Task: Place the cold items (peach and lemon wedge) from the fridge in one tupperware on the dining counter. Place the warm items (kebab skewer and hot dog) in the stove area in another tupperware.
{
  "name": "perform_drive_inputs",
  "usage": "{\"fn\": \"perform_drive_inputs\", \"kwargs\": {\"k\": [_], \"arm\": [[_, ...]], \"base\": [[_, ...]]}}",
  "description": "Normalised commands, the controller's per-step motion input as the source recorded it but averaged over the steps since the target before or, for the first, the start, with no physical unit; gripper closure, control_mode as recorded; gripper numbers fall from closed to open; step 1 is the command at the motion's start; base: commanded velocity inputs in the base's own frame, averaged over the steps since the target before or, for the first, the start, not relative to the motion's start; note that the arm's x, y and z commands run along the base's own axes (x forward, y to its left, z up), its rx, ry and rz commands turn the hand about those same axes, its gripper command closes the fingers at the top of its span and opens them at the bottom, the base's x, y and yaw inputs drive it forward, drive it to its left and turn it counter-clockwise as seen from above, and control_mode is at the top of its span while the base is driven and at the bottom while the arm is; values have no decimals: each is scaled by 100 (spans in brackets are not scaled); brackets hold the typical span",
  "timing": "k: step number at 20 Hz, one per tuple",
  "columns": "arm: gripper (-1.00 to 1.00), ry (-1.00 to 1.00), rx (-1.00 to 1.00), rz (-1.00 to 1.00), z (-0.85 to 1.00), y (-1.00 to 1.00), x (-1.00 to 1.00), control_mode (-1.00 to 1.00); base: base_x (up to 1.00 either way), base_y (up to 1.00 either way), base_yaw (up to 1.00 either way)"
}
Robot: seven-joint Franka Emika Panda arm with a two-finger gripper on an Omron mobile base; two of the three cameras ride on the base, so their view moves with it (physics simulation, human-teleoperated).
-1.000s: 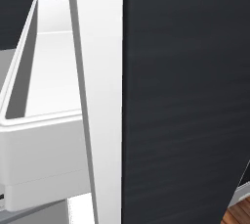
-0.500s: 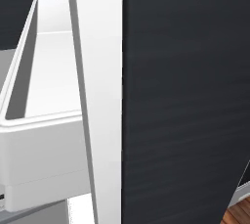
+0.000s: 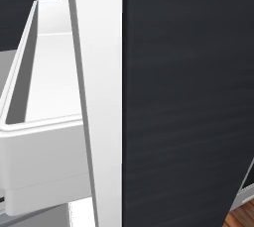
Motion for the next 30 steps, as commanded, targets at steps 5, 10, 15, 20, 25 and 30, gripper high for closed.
{"fn": "perform_drive_inputs", "kwargs": {"k": [5,10,15,20,25,30], "arm": [[100,-6,0,0,-70,-42,-77,-100],[100,-11,0,0,-61,-31,-96,-100],[100,-1,0,0,-42,-43,-74,-100],[100,-9,25,-2,67,-63,-69,-100],[100,-13,39,-13,100,-65,-78,-100],[100,-26,25,-21,93,-74,-95,-100]], "base": [[0,0,0],[0,0,0],[0,0,0],[0,0,0],[0,0,0],[0,0,0]]}}
